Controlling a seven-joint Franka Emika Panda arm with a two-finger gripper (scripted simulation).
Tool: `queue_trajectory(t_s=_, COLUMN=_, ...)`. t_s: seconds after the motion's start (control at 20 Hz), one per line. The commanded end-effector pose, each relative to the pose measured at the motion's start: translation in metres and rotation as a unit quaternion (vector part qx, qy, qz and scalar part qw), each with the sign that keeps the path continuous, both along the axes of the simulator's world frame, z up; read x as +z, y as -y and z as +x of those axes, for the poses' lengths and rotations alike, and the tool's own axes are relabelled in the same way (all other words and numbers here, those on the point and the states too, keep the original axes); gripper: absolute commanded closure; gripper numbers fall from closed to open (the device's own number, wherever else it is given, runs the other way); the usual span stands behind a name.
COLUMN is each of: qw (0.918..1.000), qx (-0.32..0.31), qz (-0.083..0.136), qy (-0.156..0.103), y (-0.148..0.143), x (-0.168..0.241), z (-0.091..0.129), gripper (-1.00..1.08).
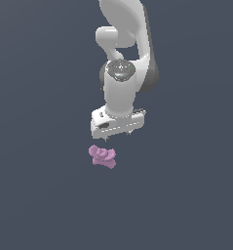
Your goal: Pick up the object and move it to a goal position.
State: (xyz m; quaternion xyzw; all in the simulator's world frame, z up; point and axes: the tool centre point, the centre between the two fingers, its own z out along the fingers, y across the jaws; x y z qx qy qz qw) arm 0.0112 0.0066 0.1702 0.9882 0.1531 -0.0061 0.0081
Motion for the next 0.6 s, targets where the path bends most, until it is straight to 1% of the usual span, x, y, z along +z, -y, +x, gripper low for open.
queue_trajectory(t_s=0.0, qw=0.9995, qx=0.031, qz=0.000, qy=-0.001, y=0.003, x=-0.002, z=0.003, gripper=-0.92)
queue_trajectory(t_s=0.25, qw=0.9956, qx=0.094, qz=0.001, qy=-0.002, y=0.010, x=-0.005, z=0.009, gripper=-0.92)
queue_trajectory(t_s=0.55, qw=0.9857, qx=0.169, qz=0.002, qy=-0.003, y=0.019, x=-0.009, z=0.016, gripper=-0.92)
